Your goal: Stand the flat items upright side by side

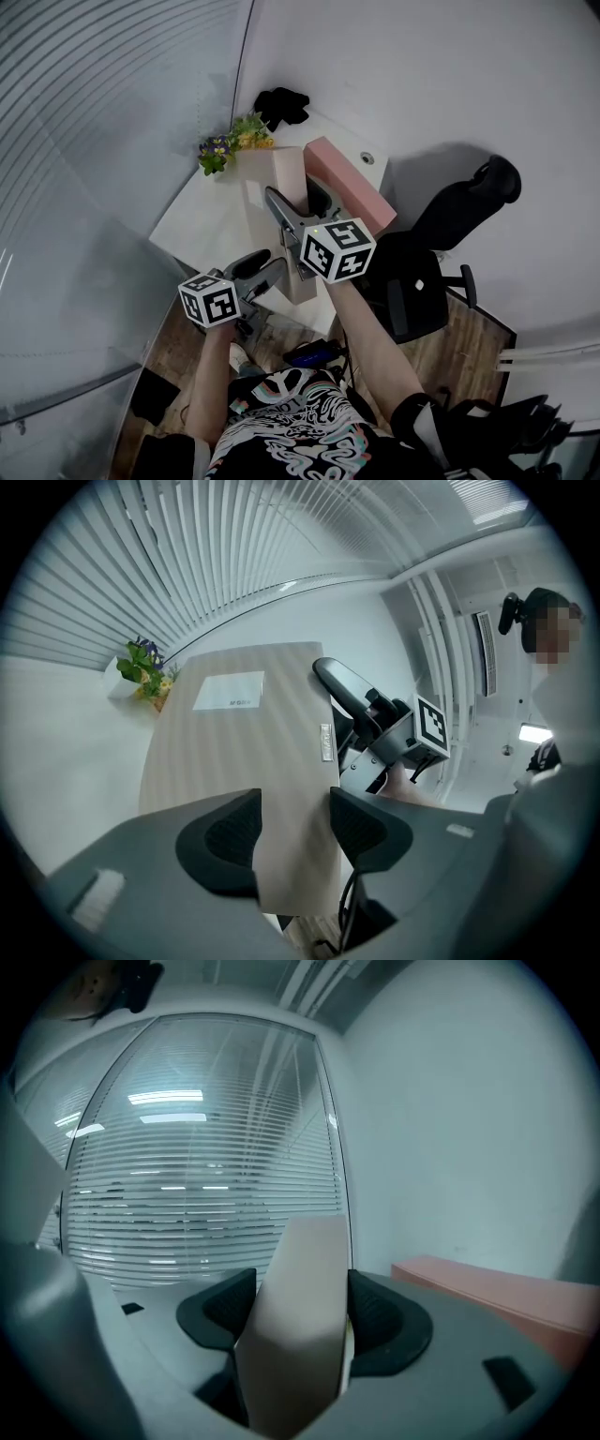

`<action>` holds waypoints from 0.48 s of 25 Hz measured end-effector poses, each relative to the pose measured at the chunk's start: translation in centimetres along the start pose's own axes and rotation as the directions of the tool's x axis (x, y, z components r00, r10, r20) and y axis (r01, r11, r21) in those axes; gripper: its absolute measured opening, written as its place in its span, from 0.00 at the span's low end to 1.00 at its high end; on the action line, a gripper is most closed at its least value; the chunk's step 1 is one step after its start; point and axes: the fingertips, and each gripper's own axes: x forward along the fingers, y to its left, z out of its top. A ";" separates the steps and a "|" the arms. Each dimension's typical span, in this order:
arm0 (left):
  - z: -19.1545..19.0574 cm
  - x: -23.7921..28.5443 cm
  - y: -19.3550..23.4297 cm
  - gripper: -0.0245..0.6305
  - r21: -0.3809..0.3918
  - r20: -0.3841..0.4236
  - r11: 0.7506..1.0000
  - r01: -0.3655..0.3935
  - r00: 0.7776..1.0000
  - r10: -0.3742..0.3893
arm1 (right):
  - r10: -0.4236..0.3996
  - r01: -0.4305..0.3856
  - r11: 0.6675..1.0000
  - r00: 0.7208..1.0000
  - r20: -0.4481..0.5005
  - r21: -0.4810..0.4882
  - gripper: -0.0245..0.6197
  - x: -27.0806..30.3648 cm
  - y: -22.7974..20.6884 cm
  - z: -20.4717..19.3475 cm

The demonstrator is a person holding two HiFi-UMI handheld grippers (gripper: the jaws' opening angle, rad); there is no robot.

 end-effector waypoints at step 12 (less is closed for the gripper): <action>-1.7 0.7 1.5 0.39 -0.085 -0.027 0.996 0.010 1.000 -0.012 | -0.023 0.031 0.999 0.978 0.207 -0.035 0.52 -3.3 -0.5 0.0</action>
